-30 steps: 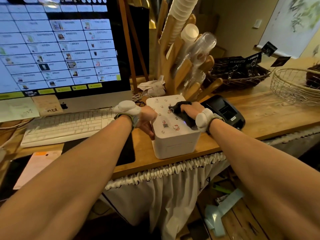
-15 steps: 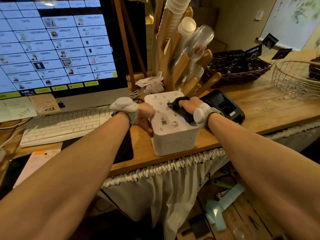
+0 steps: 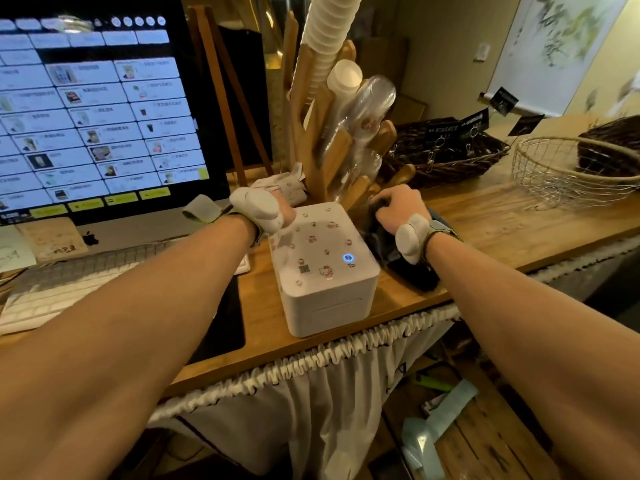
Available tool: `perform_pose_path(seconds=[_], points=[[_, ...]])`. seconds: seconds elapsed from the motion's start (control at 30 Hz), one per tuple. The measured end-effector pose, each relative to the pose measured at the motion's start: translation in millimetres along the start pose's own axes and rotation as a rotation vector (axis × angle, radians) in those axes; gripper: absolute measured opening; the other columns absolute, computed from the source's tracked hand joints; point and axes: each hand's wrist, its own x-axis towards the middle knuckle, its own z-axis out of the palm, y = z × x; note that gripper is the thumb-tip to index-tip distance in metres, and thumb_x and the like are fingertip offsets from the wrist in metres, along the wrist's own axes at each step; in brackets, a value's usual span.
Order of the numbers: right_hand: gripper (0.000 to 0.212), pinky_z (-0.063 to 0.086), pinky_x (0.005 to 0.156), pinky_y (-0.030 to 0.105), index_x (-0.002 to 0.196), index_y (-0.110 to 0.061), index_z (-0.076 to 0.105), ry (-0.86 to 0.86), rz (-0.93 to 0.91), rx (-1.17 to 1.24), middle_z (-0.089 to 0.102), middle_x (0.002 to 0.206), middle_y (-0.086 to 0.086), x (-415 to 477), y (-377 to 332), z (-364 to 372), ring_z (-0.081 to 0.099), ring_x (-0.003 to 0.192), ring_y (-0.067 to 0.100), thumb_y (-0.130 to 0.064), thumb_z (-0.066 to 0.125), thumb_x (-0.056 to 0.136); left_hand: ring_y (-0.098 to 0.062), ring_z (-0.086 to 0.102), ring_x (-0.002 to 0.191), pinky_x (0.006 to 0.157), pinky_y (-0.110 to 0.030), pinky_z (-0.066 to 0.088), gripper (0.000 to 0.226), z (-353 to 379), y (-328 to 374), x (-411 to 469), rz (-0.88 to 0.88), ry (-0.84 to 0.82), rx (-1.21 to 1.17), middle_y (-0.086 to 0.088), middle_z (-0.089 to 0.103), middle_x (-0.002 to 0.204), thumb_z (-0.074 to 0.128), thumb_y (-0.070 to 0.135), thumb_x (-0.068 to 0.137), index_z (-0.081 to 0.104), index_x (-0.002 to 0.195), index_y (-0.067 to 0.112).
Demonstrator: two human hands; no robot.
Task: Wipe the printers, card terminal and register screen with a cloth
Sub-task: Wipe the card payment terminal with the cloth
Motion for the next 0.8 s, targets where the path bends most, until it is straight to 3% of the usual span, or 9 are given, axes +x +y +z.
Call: perform_pose_path(seconds=[0.07,0.13,0.23,0.33,0.4,0.47,0.57,0.7,0.8], points=[[0.033,0.052,0.056,0.028,0.082,-0.029,0.07,0.026,-0.01,-0.094,0.063,0.093,0.004,2.3,18.1,-22.0,0.062,0.073,0.024,-0.005,0.048,0.078,-0.031,0.064,0.093,0.076,-0.035,0.048,0.026,-7.2,25.4,4.1,0.106,0.103,0.111,-0.012,0.068,0.104,0.048,0.032,0.093,0.065,0.092,0.012],[0.032,0.055,0.06,0.032,0.076,-0.03,0.068,0.052,0.033,-0.145,0.063,0.095,0.009,6.8,39.2,-39.8,0.062,0.072,0.027,-0.006,0.047,0.079,-0.023,0.06,0.071,0.067,-0.031,0.046,0.025,-5.0,52.9,5.5,0.194,0.113,0.149,-0.007,0.066,0.085,0.049,0.031,0.09,0.059,0.075,0.014],[0.023,0.051,0.062,0.033,0.092,-0.023,0.069,0.051,0.077,-0.206,0.063,0.1,0.014,19.2,67.4,-52.2,0.061,0.076,0.031,-0.019,0.05,0.081,-0.025,0.06,0.068,0.063,-0.033,0.048,0.024,8.8,88.7,4.0,0.314,0.018,0.064,-0.009,0.065,0.078,0.051,0.024,0.088,0.059,0.069,0.011],[0.031,0.042,0.058,0.028,0.101,-0.015,0.064,0.112,0.136,-0.223,0.062,0.091,0.01,35.3,82.3,-49.2,0.057,0.071,0.028,-0.036,0.056,0.08,-0.028,0.066,0.085,0.078,-0.04,0.058,0.024,21.2,107.6,10.6,0.402,-0.054,0.037,-0.01,0.07,0.096,0.051,0.019,0.088,0.072,0.088,0.006],[0.033,0.042,0.058,0.028,0.097,-0.013,0.064,0.133,0.14,-0.272,0.063,0.085,0.008,42.5,90.8,-41.8,0.057,0.071,0.028,-0.041,0.059,0.079,-0.028,0.063,0.101,0.089,-0.042,0.054,0.026,28.8,113.5,15.6,0.426,-0.068,0.035,-0.007,0.066,0.113,0.053,0.02,0.089,0.074,0.102,0.013],[0.032,0.046,0.064,0.031,0.102,-0.014,0.062,0.098,0.162,-0.323,0.062,0.096,0.01,49.1,101.8,-33.2,0.059,0.083,0.032,-0.037,0.06,0.081,-0.027,0.056,0.114,0.098,-0.042,0.048,0.027,36.0,118.1,18.6,0.448,-0.091,0.04,-0.007,0.062,0.122,0.054,0.022,0.09,0.073,0.109,0.017],[0.035,0.048,0.073,0.036,0.11,-0.014,0.056,0.007,0.211,-0.316,0.055,0.112,0.012,60.6,110.3,-27.3,0.057,0.095,0.035,-0.037,0.06,0.084,-0.027,0.061,0.11,0.096,-0.041,0.051,0.029,44.9,124.0,25.3,0.454,-0.17,0.045,-0.009,0.066,0.12,0.053,0.02,0.093,0.069,0.116,0.012],[0.034,0.043,0.06,0.03,0.085,-0.01,0.058,-0.131,0.283,-0.241,0.062,0.088,0.013,73.2,111.7,-29.0,0.058,0.071,0.03,-0.043,0.05,0.086,-0.027,0.062,0.107,0.09,-0.034,0.05,0.033,49.6,133.0,32.7,0.416,-0.221,0.099,-0.012,0.064,0.123,0.052,0.021,0.096,0.061,0.124,0.007],[0.038,0.047,0.063,0.033,0.077,-0.011,0.055,-0.117,0.327,-0.232,0.06,0.082,0.011,76.0,116.1,-27.4,0.058,0.071,0.03,-0.047,0.05,0.087,-0.023,0.057,0.091,0.078,-0.03,0.045,0.031,49.4,136.1,36.6,0.383,-0.201,0.144,-0.011,0.064,0.118,0.05,0.022,0.097,0.061,0.12,0.005]])
